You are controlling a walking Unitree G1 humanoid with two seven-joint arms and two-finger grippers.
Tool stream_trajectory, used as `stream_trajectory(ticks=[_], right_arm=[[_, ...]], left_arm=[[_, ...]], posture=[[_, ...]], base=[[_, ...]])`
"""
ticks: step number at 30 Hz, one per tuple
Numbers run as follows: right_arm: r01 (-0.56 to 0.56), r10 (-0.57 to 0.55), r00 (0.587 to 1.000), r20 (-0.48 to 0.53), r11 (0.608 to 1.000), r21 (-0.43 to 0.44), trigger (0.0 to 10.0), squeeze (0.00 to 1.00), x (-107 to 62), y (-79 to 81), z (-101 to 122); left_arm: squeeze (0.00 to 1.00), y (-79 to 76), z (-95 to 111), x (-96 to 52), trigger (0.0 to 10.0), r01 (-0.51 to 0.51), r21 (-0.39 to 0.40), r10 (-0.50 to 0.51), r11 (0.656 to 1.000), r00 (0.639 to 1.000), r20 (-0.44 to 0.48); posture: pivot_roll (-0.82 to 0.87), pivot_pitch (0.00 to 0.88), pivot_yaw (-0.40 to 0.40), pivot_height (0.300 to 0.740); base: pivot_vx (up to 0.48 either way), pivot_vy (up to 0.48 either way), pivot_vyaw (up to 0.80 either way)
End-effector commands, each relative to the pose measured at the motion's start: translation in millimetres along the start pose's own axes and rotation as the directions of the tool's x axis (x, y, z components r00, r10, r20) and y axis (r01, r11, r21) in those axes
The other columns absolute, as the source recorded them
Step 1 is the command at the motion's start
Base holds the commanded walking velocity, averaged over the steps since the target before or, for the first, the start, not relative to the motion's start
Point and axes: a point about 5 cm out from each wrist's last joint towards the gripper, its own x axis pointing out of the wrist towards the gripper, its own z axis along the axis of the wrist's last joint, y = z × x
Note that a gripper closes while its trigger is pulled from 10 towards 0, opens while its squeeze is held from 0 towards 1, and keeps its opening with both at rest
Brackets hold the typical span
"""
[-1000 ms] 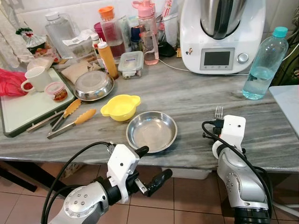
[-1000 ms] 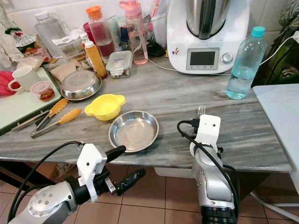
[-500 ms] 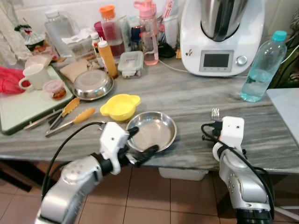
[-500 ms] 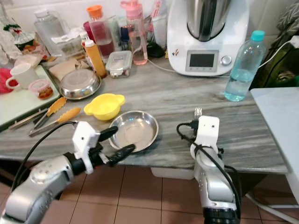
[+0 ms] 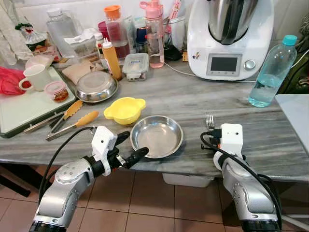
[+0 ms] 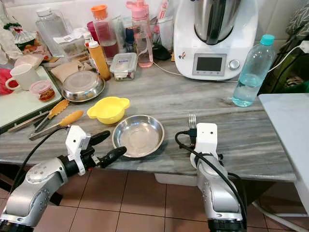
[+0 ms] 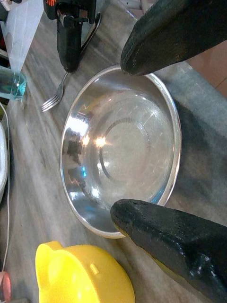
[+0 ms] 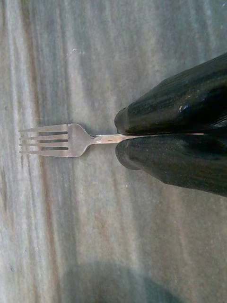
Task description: Setting the table
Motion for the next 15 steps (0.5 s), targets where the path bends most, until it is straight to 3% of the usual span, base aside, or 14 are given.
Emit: stream_trajectory(ticks=[1, 8, 15], right_arm=[[-0.038, 0.038, 0.997, -0.063, 0.999, 0.009, 0.0, 0.00, 1.0, 8.0, -11.2], [-0.127, 0.127, 0.990, -0.059, 0.992, 0.013, 0.0, 0.00, 1.1, 28.4, -11.8], [-0.126, 0.127, 0.990, -0.060, 0.992, 0.019, 0.0, 0.00, 3.3, 33.5, -10.7]], left_arm=[[0.00, 5.5, 3.8, -2.4, 10.0, -0.015, 0.021, 0.015, 1.000, 1.000, 0.004], [0.00, 8.7, 5.2, -4.6, 10.0, -0.020, 0.036, 0.020, 0.999, 1.000, 0.010], [0.00, 7.3, 5.0, -5.0, 10.0, -0.017, 0.038, 0.017, 0.999, 1.000, 0.008]], posture=[[-0.11, 0.039, 0.094, 0.740], [-0.10, 0.038, 0.095, 0.740], [-0.10, 0.039, 0.099, 0.740]], base=[[0.000, 0.000, 0.00], [0.000, 0.000, 0.00], [0.000, 0.000, 0.00]])
